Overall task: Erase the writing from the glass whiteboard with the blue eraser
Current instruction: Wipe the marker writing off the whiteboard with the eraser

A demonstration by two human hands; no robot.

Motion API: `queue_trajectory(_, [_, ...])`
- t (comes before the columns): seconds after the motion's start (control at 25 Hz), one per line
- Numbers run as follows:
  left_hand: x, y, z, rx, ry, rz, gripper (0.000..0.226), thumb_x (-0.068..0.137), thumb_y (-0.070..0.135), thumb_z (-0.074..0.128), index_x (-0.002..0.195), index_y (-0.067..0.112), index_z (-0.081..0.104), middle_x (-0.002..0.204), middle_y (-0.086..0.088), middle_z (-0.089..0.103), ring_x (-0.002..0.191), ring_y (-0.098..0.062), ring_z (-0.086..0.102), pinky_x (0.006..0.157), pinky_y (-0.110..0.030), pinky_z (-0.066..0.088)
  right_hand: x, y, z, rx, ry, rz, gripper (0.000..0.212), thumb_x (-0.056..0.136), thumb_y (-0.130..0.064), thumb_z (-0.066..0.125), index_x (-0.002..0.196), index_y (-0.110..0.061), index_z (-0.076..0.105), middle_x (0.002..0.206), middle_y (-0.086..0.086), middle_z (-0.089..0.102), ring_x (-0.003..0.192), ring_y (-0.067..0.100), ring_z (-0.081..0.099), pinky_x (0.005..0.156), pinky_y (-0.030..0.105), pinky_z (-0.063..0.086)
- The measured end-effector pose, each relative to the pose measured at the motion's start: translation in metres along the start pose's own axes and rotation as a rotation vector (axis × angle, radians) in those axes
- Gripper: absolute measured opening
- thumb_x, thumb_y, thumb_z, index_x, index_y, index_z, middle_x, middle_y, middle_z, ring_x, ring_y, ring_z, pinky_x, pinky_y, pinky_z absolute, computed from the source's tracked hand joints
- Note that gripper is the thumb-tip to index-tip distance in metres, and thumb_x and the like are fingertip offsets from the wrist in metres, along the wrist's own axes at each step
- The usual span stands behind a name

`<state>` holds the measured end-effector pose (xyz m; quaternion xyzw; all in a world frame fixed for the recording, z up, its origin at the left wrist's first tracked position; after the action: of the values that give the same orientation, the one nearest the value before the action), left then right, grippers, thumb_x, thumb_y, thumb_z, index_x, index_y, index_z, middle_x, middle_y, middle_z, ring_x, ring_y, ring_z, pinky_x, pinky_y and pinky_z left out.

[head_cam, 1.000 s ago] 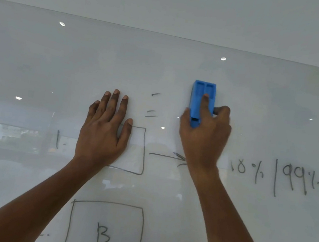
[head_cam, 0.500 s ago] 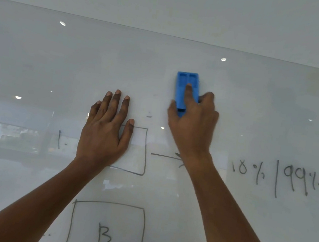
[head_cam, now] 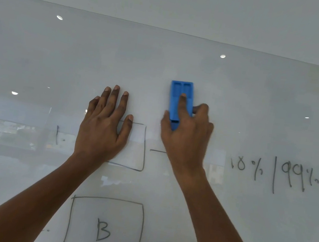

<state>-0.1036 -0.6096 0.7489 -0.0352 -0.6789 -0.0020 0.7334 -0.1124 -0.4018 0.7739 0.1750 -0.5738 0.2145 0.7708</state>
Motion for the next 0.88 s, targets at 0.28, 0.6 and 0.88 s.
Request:
queue_trajectory(0.28, [0.000, -0.001, 0.000, -0.009, 0.013, 0.014, 0.066, 0.111, 0.045, 0.030, 0.167, 0.009, 0.035, 0.175, -0.016, 0.028, 0.164, -0.034, 0.023, 0.132, -0.051, 0.020, -0.042, 0.032, -0.026, -0.006, -0.115, -0.270, 0.057, 0.094, -0.037, 0.065, 0.145, -0.011, 0.061, 0.099, 0.015, 0.059, 0.082, 0.031, 0.060, 0.070, 0.045, 0.051])
queue_trajectory(0.6, [0.001, -0.002, 0.000, -0.012, 0.018, 0.017, 0.067, 0.110, 0.045, 0.029, 0.166, 0.008, 0.038, 0.173, -0.018, 0.031, 0.163, -0.036, 0.026, 0.131, -0.054, 0.023, -0.030, -0.036, -0.005, -0.026, -0.206, -0.331, 0.055, 0.096, -0.039, 0.059, 0.145, -0.013, 0.058, 0.104, 0.014, 0.056, 0.083, 0.028, 0.058, 0.072, 0.042, 0.051])
queue_trajectory(0.88, [0.001, -0.002, 0.000, -0.023, 0.027, 0.021, 0.066, 0.111, 0.044, 0.031, 0.167, 0.009, 0.036, 0.174, -0.018, 0.029, 0.164, -0.035, 0.024, 0.132, -0.052, 0.021, -0.036, 0.037, -0.032, -0.064, 0.025, 0.101, 0.058, 0.093, -0.035, 0.069, 0.145, -0.011, 0.060, 0.095, 0.013, 0.054, 0.073, 0.024, 0.054, 0.068, 0.042, 0.053])
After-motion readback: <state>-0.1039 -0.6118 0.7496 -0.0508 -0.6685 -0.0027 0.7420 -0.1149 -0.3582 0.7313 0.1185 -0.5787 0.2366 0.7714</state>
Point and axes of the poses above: each hand's wrist, its own x-axis towards the middle knuckle, its own z-axis out of the palm, y = z × x, the point moved 2 cm from there along x, towards the middle knuckle
